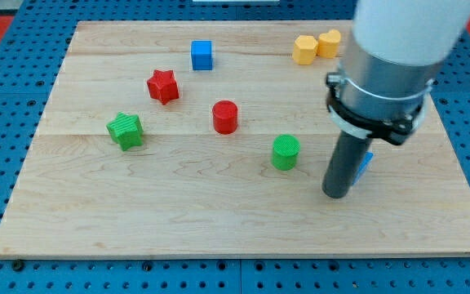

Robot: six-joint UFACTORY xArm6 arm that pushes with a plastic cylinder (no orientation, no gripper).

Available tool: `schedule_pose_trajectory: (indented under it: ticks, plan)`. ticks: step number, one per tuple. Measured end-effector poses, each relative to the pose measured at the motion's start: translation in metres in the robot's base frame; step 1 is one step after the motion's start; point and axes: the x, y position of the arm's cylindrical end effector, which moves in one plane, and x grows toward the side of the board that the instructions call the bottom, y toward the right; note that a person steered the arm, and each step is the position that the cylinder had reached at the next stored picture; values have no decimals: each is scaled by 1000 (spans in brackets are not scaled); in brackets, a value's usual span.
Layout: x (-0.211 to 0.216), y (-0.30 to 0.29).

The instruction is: Push blue triangle to blue cube

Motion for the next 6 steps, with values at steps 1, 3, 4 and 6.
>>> schedule_pose_trajectory:
  ticks: [1, 3, 4, 6]
  plan:
    - [36, 49]
    - [38, 68]
    - [29, 69]
    - [16, 38]
